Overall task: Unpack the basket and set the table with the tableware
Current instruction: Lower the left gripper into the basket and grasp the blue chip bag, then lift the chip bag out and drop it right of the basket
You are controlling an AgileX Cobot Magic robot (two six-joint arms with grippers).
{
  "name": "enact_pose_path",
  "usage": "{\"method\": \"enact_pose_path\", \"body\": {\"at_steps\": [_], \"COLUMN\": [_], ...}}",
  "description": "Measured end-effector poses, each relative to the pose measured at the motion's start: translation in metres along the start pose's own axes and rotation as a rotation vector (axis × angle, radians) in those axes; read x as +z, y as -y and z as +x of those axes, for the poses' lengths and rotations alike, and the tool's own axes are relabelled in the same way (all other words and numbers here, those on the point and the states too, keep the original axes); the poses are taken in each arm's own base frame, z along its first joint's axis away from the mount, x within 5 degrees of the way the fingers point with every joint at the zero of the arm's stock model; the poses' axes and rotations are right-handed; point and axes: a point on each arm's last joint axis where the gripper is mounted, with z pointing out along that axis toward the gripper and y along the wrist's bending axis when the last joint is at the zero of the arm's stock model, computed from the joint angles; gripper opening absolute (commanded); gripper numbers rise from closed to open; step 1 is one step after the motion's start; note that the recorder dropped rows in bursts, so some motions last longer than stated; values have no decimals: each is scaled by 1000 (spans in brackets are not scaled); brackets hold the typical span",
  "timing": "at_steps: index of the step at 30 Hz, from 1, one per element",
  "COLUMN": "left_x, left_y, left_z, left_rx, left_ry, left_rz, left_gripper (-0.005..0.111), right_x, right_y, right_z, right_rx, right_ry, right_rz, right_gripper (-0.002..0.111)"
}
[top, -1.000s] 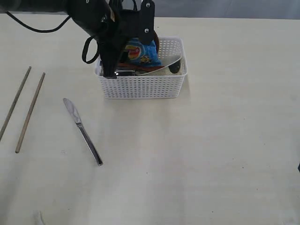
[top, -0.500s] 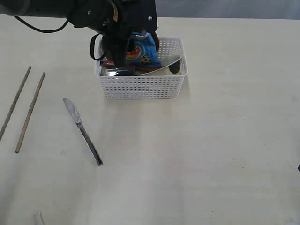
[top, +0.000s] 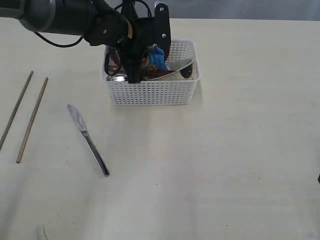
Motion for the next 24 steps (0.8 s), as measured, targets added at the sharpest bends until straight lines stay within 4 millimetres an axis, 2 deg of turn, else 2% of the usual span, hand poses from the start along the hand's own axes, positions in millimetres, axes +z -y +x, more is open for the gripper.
{"method": "enact_pose_path", "body": {"at_steps": [4,9,20,24], "left_x": [-1,-16,-77,-93], "left_y": [0,-9,-45,-51], "left_z": [0,-3,-23,-34], "left_rx": [0,-4,-32,-116], "left_ry": [-6,13,174,264], "left_rz": [3,-29,-221,-272], "left_gripper": [0,0,0,0], "right_x": [0,0,0,0], "right_y": [0,0,0,0], "right_z": [0,0,0,0], "right_rx": [0,0,0,0], "right_ry": [0,0,0,0], "right_rz": [0,0,0,0], "right_gripper": [0,0,0,0]}}
